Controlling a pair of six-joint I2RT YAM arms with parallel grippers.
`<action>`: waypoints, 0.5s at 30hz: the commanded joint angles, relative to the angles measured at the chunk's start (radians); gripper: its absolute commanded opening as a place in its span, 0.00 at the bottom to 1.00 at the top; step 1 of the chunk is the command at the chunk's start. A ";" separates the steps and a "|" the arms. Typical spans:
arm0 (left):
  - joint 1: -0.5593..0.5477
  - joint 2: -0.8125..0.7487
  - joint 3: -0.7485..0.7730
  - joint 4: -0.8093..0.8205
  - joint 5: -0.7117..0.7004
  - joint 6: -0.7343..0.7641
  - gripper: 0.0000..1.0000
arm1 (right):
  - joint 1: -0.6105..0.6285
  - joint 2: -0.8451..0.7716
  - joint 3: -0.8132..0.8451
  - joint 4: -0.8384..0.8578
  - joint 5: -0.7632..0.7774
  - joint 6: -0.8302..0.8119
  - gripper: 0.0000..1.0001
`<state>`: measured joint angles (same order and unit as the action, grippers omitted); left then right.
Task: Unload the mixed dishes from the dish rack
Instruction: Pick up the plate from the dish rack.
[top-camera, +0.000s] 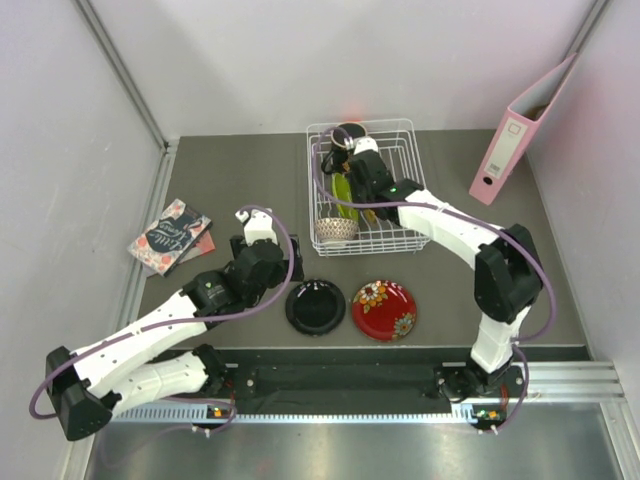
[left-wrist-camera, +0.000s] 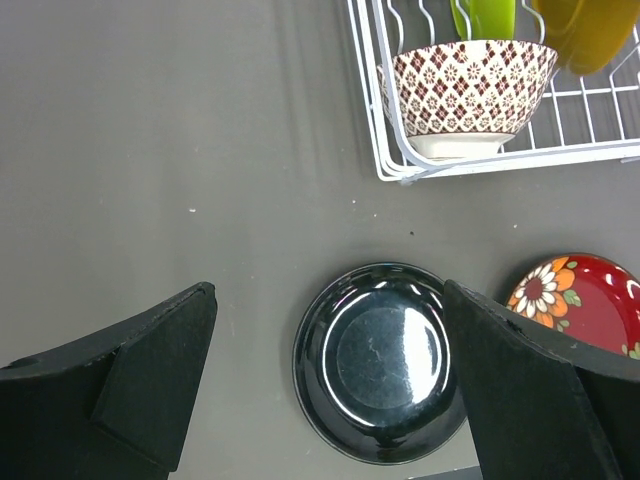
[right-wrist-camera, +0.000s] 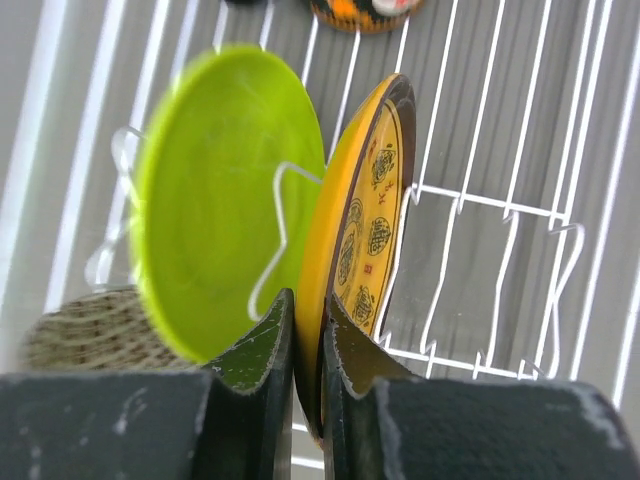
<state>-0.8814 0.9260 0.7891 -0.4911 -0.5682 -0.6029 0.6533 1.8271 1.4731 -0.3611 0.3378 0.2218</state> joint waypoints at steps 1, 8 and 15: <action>0.005 0.002 0.022 0.052 0.010 0.005 0.99 | -0.001 -0.162 0.046 -0.018 0.069 -0.029 0.00; 0.007 0.008 0.061 0.056 0.011 0.017 0.99 | 0.081 -0.376 -0.015 0.013 0.092 -0.094 0.00; 0.016 0.031 0.130 0.049 0.013 0.043 0.99 | 0.345 -0.632 -0.186 0.088 0.210 -0.281 0.00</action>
<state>-0.8719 0.9474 0.8497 -0.4839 -0.5549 -0.5915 0.8581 1.3201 1.3727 -0.3656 0.4706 0.0799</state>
